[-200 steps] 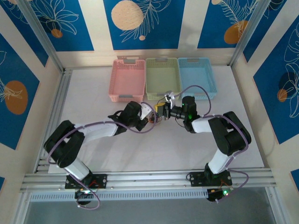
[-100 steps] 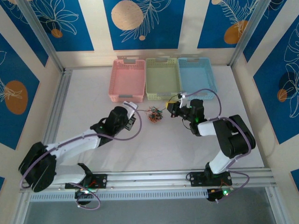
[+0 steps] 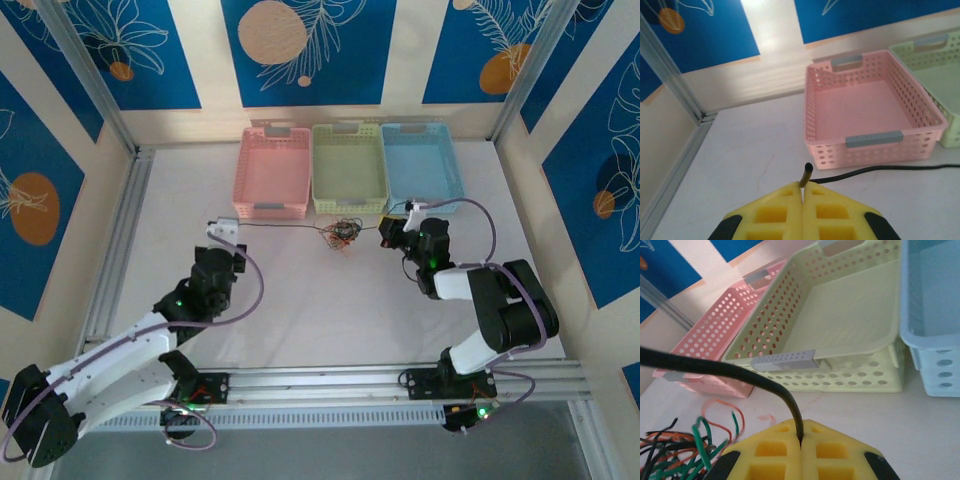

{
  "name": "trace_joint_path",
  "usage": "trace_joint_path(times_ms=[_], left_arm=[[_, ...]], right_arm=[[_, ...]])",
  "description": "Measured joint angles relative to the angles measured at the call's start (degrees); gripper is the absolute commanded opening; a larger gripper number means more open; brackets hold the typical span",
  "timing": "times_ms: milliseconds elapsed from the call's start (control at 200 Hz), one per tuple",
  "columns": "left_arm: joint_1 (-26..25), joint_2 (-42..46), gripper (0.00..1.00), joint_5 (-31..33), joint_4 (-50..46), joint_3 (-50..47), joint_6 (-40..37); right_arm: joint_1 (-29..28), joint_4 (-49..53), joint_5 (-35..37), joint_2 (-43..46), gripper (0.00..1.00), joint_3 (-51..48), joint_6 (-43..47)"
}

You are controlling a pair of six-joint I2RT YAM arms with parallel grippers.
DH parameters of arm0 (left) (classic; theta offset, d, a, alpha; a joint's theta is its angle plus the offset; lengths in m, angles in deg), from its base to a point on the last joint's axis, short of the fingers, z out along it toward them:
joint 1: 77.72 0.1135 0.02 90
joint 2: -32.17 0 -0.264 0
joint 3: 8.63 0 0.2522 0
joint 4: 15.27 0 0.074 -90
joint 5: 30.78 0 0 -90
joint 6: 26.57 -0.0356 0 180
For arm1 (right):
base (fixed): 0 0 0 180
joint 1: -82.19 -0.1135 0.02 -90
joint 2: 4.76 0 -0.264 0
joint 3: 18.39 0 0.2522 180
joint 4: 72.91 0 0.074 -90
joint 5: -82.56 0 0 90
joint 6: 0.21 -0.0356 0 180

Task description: Untangle the cables

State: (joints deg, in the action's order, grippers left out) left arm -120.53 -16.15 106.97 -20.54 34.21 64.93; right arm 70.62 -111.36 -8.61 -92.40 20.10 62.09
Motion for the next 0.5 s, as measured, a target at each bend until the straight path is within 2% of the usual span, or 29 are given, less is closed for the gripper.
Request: trace_joint_path(times_ms=[150, 335, 495], left_arm=[[0.0, 2.3, 0.0, 3.3, 0.7, -1.2, 0.1], [0.1, 5.6, 0.0, 10.3, 3.0, -2.5, -0.7], [0.1, 6.7, 0.0, 13.5, 5.2, -2.8, -2.1]], right_arm=[[0.5, 2.1, 2.6, 1.5, 0.0, -0.2, -2.8], [4.1, 5.2, 7.5, 2.9, 0.0, -1.2, -7.9], [6.1, 7.5, 9.8, 3.1, 0.0, -1.9, -11.8]])
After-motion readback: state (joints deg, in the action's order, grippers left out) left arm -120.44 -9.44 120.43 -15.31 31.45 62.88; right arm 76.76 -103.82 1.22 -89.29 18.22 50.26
